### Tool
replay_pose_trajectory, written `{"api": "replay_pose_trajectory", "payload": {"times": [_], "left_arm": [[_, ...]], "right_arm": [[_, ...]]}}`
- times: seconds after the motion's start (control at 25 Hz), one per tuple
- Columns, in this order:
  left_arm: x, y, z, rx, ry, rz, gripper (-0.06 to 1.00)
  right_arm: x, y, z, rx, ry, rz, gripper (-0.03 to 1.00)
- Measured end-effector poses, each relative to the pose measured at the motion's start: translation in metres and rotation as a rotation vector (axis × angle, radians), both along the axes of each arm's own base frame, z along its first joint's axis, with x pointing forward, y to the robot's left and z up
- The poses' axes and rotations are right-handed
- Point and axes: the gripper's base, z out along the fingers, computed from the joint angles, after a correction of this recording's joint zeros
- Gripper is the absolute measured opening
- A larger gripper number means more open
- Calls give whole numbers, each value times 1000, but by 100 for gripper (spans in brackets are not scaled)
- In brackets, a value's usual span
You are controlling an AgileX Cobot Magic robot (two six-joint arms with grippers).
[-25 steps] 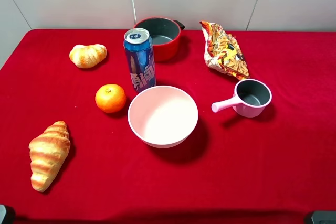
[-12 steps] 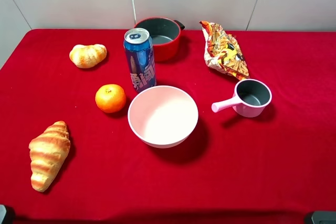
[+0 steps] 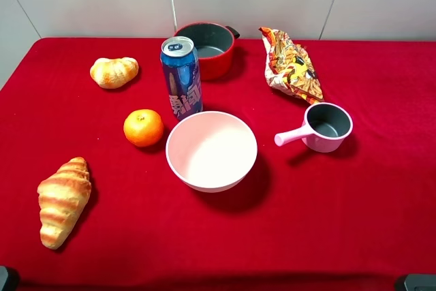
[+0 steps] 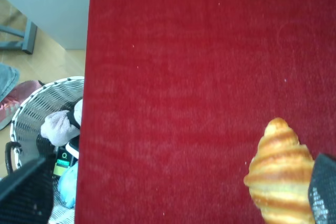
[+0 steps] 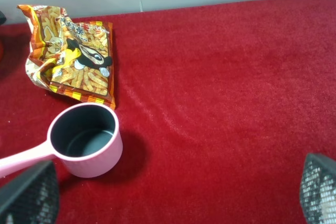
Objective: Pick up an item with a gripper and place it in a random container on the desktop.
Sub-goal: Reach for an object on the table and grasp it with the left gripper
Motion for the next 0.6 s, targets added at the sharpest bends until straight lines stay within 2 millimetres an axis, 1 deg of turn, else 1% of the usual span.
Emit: {"api": "replay_pose_trajectory", "payload": {"times": [0.16,0.48,0.6], "left_arm": [[31,-2,12,2,48,0,96],[84,-5,30,24,111,-34,96],[103,-7,34,12,136,-41,96]], "right_arm": [[0,0,0,0,0,0,69],[0,0,0,0,0,0,69],[0,0,0,0,0,0,69]]}}
